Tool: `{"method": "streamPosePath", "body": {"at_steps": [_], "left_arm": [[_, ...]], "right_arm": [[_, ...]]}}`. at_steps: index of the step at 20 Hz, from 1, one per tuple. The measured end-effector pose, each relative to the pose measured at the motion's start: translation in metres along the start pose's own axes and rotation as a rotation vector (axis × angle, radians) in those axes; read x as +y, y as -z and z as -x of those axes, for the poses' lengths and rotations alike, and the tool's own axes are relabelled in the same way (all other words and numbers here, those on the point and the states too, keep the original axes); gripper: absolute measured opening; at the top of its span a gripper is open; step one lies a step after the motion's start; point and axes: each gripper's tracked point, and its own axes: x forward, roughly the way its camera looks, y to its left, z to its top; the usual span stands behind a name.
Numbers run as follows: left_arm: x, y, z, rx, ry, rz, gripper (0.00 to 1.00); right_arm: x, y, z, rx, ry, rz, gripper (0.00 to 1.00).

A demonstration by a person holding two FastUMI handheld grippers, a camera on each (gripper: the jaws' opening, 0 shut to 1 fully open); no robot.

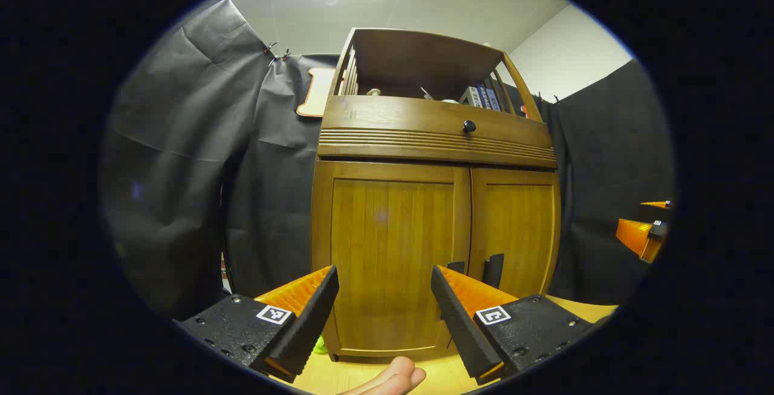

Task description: Open the right door of the double-door shoe cabinet with the right hand, and open the left door with the left hand.

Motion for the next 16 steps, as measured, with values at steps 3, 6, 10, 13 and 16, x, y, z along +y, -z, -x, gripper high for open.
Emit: {"method": "streamPosePath", "body": {"at_steps": [3,6,10,13,16], "left_arm": [[-0.001,0.001,-0.001,0.005,0.014,-0.003,0.91],[-0.001,0.003,-0.003,0.014,0.018,-0.003,0.91],[0.0,0.01,-0.007,0.038,0.021,-0.009,0.91],[0.003,0.014,-0.01,0.056,0.0,-0.006,0.91],[0.0,0.016,-0.013,0.068,0.019,0.003,0.95]], "right_arm": [[0.008,0.0,0.001,0.017,-0.028,-0.041,0.96],[0.006,-0.003,0.0,0.011,-0.021,-0.017,0.99],[0.007,-0.009,-0.003,-0.002,-0.022,-0.014,0.99],[0.01,-0.008,-0.006,-0.003,-0.034,-0.035,0.94],[0.005,-0.004,-0.013,0.009,-0.01,-0.039,0.96]]}}
